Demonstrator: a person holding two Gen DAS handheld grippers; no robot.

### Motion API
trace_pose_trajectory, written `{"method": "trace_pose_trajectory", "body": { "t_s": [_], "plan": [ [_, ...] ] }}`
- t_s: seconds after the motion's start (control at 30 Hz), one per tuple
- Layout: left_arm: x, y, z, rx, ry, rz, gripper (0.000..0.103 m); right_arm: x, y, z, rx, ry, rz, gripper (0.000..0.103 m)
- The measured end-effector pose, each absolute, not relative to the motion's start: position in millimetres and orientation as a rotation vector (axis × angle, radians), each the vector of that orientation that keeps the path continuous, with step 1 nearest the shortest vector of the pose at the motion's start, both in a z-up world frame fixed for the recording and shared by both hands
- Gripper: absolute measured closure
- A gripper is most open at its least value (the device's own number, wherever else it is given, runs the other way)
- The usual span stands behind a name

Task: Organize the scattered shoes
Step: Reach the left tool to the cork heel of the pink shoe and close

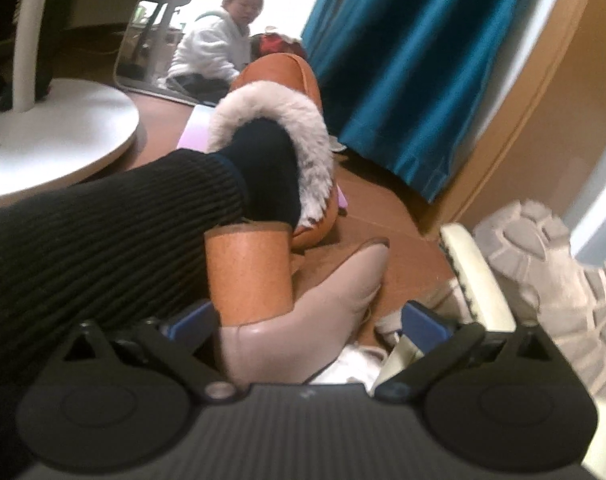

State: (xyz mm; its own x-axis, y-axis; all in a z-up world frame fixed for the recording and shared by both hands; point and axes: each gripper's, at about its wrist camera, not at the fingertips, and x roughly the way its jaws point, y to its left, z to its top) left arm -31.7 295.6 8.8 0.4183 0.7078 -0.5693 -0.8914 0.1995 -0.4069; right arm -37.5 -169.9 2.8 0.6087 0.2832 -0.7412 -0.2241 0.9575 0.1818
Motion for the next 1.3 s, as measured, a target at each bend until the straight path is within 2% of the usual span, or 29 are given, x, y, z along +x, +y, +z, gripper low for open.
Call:
{"method": "trace_pose_trajectory", "body": {
  "t_s": [0.3,0.53,0.8,1.3],
  "plan": [
    [-23.9,315.1,11.3,-0.806,0.363,1.145,0.0,-36.4,-167.4,0.6,0.067,0.882,0.289,0.0],
    [-7.5,352.6,11.0,-0.888,0.508,1.12,0.001,-35.1,-170.6,1.7,0.078,0.885,0.276,0.0],
    [-13.7,338.2,8.3,-0.784,0.415,0.996,0.001,-34.8,-157.4,-2.3,0.017,0.904,0.302,0.0],
    [-11.1,315.6,17.0,-0.678,0.349,0.782,0.001,-36.6,-160.5,-0.5,0.027,0.905,0.286,0.0]
  ]
}}
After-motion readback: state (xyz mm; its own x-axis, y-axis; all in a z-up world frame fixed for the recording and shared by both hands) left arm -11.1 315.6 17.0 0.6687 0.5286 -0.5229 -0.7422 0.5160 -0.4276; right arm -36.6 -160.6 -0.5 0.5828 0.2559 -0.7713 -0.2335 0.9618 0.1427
